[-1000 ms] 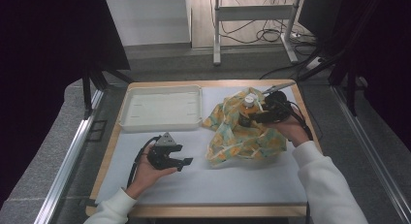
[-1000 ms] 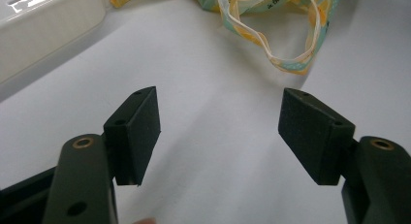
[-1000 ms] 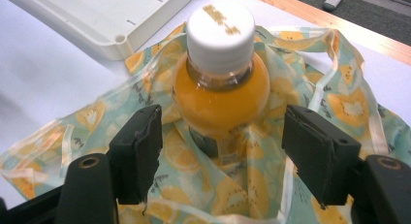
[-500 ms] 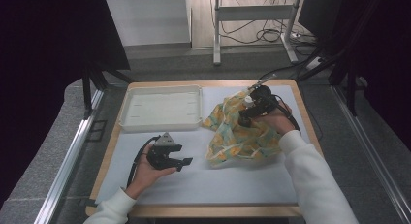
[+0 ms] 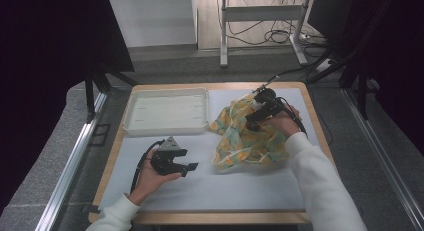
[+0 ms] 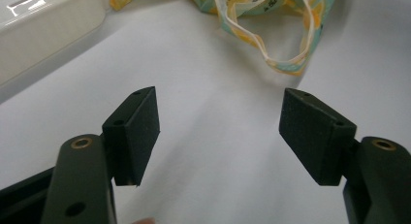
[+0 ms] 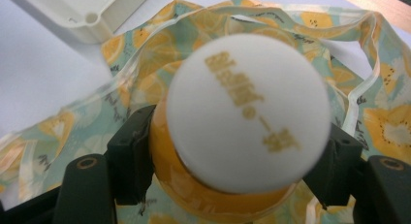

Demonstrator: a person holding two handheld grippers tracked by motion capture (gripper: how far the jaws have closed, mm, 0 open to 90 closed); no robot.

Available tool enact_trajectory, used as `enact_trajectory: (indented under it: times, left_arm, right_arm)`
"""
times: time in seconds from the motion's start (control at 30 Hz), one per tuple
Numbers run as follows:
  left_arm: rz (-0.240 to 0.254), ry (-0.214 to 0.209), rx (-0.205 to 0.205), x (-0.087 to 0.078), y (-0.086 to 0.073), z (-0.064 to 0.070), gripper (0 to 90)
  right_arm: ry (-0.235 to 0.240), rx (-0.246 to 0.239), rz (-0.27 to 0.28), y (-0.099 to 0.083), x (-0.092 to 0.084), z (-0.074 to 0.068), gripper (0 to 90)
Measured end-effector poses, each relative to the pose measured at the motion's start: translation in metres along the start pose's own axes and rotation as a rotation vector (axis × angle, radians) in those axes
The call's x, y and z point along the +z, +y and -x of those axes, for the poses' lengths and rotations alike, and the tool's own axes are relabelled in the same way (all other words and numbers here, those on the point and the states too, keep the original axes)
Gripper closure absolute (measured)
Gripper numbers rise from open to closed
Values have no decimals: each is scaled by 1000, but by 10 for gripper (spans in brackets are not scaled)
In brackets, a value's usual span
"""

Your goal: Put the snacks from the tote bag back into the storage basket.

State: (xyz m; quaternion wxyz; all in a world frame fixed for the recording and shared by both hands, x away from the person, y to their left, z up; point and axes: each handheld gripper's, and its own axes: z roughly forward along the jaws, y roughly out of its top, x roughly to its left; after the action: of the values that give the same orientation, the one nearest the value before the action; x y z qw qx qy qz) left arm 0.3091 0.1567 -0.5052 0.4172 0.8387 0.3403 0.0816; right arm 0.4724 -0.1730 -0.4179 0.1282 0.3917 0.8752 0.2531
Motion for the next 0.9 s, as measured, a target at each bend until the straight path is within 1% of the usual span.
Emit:
enact_trajectory:
  times: [0.07,0.1,0.17,0.33,0.43,0.6,0.67,0.77,0.8,0.83,0.9]
  left_arm:
    - [2,-3,1,0,0,3,312]
    - [-3,-4,12,0,0,3,312]
    - [-9,-1,16,1,0,3,311]
    - [-12,-5,4,3,-1,2,311]
    - [-13,-8,8,4,-1,2,312]
    - [-15,-9,15,4,-1,2,312]
    - [-12,-10,10,4,-1,2,312]
    - [-13,-10,9,4,-1,2,312]
    - [-12,-10,4,4,-1,2,311]
    - [-12,-10,11,4,-1,2,311]
    - [-13,-4,8,4,-1,2,307]
  right_arm:
    - [8,-7,-6,1,-4,0,301]
    - [7,-3,-2,2,-7,0,302]
    - [4,-3,11,4,-16,-1,302]
    - [-5,-18,52,9,-39,-5,302]
    - [6,-25,70,11,-49,-8,302]
    - [6,-50,84,15,-59,-16,302]
    - [8,-56,86,17,-62,-18,302]
    - [6,-62,97,20,-66,-21,302]
    - [8,-63,104,21,-68,-22,302]
    - [10,-61,109,22,-69,-22,302]
    - [18,-62,124,24,-72,-22,302]
